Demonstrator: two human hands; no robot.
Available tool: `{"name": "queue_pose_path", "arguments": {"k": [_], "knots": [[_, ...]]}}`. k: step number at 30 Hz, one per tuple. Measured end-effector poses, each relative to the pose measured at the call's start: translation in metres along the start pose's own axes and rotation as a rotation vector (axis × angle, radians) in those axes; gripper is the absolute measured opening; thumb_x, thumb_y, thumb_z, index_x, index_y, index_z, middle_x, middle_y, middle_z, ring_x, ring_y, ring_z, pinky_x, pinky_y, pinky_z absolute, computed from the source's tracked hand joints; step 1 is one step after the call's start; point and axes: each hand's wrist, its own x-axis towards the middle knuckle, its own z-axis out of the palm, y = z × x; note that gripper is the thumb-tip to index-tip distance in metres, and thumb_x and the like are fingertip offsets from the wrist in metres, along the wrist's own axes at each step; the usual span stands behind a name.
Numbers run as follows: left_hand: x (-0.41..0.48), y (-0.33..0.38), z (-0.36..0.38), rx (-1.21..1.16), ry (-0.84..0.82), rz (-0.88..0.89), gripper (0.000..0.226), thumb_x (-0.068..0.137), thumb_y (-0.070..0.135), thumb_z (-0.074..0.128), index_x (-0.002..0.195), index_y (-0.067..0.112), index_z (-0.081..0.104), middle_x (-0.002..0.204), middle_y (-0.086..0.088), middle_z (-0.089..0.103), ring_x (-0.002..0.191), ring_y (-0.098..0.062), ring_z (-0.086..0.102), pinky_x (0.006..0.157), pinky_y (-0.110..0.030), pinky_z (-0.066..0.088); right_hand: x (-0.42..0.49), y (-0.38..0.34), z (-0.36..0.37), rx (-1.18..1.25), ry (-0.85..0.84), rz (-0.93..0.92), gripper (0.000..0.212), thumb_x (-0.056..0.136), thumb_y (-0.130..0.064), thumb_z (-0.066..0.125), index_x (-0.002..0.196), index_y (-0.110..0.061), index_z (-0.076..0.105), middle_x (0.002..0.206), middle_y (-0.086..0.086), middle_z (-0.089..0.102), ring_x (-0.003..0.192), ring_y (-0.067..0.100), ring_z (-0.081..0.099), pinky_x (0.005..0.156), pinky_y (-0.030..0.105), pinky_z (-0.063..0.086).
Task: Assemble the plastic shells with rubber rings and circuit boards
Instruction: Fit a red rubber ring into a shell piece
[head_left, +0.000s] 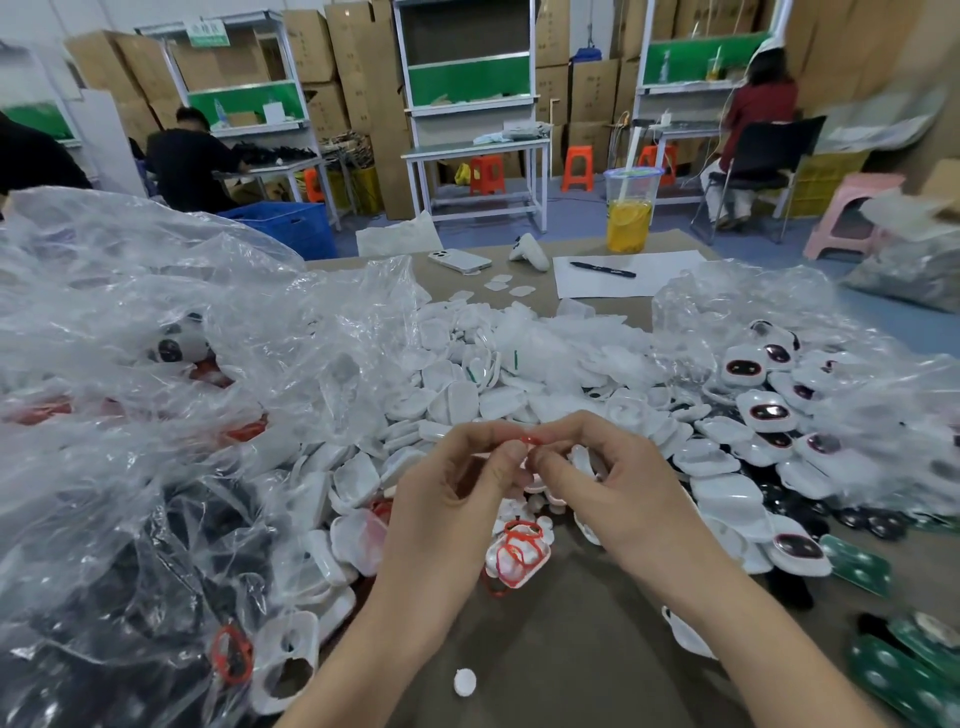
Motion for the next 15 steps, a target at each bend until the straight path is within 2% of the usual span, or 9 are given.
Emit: {"name": "queue_pose_path", "arguments": {"k": [3, 5, 7, 9, 10, 12, 15], "knots": [[0.001, 0.002, -0.003, -0.036, -0.048, -0.036, 0.008, 0.093, 0.023, 0.068, 0.09, 0.026, 0.075, 0.083, 0.001, 0.077, 0.081, -0.012, 0.074, 0.074, -0.016, 0.054, 0.0, -0.003, -0.002, 0.019, 0.045, -0.011, 0.019, 0.089, -0.021, 0.071, 0.088, -0.04, 0.072, 0.08, -0.026, 0.07, 0.069, -0.008, 0.06, 0.062, 0.004, 0.04], [0.002, 0.003, -0.005, -0.024, -0.086, -0.038, 0.012, 0.095, 0.02, 0.068, 0.089, 0.028, 0.075, 0.083, 0.001, 0.076, 0.082, -0.012, 0.073, 0.076, -0.017, 0.054, 0.0, -0.006, -0.003, 0.037, 0.039, 0.013, 0.022, 0.089, -0.018, 0.071, 0.087, -0.04, 0.072, 0.081, -0.024, 0.071, 0.066, -0.006, 0.058, 0.061, 0.004, 0.04], [0.002, 0.002, -0.007, 0.019, -0.081, -0.032, 0.016, 0.094, 0.019, 0.069, 0.09, 0.034, 0.074, 0.087, 0.007, 0.076, 0.085, -0.007, 0.072, 0.077, -0.015, 0.053, 0.0, -0.008, -0.004, 0.102, 0.006, 0.057, 0.027, 0.091, -0.015, 0.068, 0.09, -0.042, 0.074, 0.084, -0.018, 0.073, 0.065, 0.002, 0.062, 0.06, 0.008, 0.044], [0.002, 0.0, -0.006, 0.075, -0.055, -0.02, 0.018, 0.092, 0.022, 0.071, 0.091, 0.04, 0.072, 0.091, 0.014, 0.076, 0.089, -0.002, 0.071, 0.078, -0.015, 0.052, 0.0, -0.009, -0.006, 0.185, -0.026, 0.109, 0.028, 0.092, -0.015, 0.065, 0.094, -0.041, 0.076, 0.086, -0.005, 0.076, 0.071, 0.019, 0.067, 0.06, 0.019, 0.052], [0.003, -0.002, -0.006, 0.101, -0.043, -0.008, 0.018, 0.092, 0.024, 0.072, 0.092, 0.042, 0.071, 0.093, 0.016, 0.076, 0.091, -0.002, 0.071, 0.079, -0.017, 0.052, 0.0, -0.01, -0.007, 0.217, -0.031, 0.127, 0.025, 0.092, -0.018, 0.066, 0.096, -0.04, 0.077, 0.087, -0.001, 0.076, 0.071, 0.022, 0.067, 0.061, 0.023, 0.054], [0.003, -0.005, -0.005, 0.154, -0.017, 0.026, 0.023, 0.091, 0.024, 0.074, 0.095, 0.046, 0.068, 0.094, 0.017, 0.075, 0.094, -0.003, 0.07, 0.081, -0.023, 0.05, 0.001, -0.011, -0.007, 0.245, -0.038, 0.152, 0.021, 0.09, -0.023, 0.07, 0.099, -0.041, 0.076, 0.09, -0.003, 0.076, 0.069, 0.018, 0.065, 0.063, 0.028, 0.054], [0.002, -0.008, -0.005, 0.191, 0.003, 0.041, 0.034, 0.09, 0.024, 0.074, 0.103, 0.053, 0.062, 0.096, 0.019, 0.073, 0.097, -0.001, 0.069, 0.08, -0.019, 0.052, 0.002, -0.009, -0.005, 0.231, -0.04, 0.185, 0.018, 0.088, -0.025, 0.073, 0.095, -0.041, 0.078, 0.087, -0.004, 0.076, 0.071, 0.019, 0.066, 0.066, 0.031, 0.057]]}}
